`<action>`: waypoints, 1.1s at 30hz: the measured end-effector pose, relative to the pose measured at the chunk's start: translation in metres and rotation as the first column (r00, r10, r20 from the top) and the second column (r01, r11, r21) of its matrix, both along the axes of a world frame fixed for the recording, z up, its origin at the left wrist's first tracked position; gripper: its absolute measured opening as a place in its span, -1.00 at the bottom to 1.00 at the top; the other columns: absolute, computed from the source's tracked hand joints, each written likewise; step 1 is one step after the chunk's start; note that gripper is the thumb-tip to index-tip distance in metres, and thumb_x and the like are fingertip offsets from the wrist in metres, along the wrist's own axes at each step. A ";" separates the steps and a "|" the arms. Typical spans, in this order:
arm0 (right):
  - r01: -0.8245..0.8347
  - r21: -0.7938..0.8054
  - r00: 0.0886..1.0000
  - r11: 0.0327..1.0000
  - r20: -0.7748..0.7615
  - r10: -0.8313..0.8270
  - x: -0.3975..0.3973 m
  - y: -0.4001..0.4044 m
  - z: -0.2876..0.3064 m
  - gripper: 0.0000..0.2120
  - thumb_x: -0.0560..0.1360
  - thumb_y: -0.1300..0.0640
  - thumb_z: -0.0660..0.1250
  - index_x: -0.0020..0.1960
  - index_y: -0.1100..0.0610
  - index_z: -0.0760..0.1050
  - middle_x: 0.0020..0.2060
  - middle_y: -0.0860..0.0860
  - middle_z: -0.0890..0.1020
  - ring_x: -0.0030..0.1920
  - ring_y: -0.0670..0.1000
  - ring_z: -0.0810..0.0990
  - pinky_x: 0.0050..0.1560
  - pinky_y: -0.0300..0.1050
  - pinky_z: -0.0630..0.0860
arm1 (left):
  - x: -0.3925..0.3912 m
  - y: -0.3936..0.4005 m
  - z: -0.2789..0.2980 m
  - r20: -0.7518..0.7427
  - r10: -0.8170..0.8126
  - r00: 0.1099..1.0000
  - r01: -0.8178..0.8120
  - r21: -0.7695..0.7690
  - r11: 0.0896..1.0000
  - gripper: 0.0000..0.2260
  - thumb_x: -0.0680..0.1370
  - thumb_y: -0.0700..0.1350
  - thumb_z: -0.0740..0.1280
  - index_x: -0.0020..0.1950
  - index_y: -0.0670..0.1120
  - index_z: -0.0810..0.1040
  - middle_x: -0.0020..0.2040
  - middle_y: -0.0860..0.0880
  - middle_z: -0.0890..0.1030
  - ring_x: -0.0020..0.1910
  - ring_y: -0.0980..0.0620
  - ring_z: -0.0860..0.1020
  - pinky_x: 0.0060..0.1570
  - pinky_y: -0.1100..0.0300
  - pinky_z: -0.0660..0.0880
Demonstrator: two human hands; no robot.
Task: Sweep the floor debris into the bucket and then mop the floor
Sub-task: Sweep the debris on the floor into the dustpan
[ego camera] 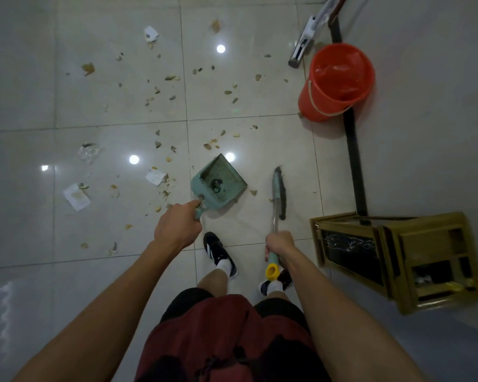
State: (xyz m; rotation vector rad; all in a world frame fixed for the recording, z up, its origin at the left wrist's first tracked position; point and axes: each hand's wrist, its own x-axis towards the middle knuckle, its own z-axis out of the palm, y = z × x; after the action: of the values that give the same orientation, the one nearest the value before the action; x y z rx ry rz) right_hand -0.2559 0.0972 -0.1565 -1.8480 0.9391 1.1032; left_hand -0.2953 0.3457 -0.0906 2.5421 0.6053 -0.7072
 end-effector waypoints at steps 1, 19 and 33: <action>0.013 0.018 1.000 1.000 -0.002 -0.013 0.000 0.011 0.000 -0.76 0.45 0.39 0.14 0.06 0.46 0.45 -0.31 0.26 0.52 -0.51 0.11 0.47 -0.54 -0.14 0.46 | 0.000 0.007 0.000 -0.003 -0.006 1.000 0.006 0.002 1.000 -0.65 0.51 -0.18 0.25 0.25 0.08 0.55 -0.24 -0.05 0.60 -0.29 -0.07 0.56 -0.26 0.05 0.61; 0.137 0.196 0.988 0.971 0.043 -0.148 0.030 0.046 0.030 -0.86 0.49 0.38 0.17 -0.11 0.25 0.49 -0.39 0.15 0.45 -0.54 0.02 0.34 -0.54 -0.23 0.36 | 0.020 0.050 0.013 0.029 0.028 0.999 -0.029 0.026 0.999 -0.58 0.58 -0.15 0.22 0.44 0.04 0.48 0.01 -0.13 0.64 -0.17 -0.13 0.58 -0.14 -0.02 0.63; 0.110 -0.065 0.970 0.992 0.224 -0.093 0.058 -0.124 0.017 -0.92 0.43 0.30 0.22 -0.17 0.23 0.49 -0.34 0.20 0.58 -0.49 0.08 0.50 -0.40 -0.09 0.50 | 0.100 -0.078 0.026 0.096 -0.109 0.989 0.111 -0.020 0.994 -0.70 0.56 -0.14 0.26 0.25 0.10 0.57 -0.25 -0.03 0.60 -0.33 -0.06 0.57 -0.24 -0.02 0.64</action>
State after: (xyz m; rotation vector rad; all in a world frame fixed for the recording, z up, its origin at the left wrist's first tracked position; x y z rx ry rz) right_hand -0.1980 -0.0268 -0.1395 -1.9160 0.9449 0.7915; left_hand -0.1950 0.2673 -0.0645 2.5840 0.4245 -0.6234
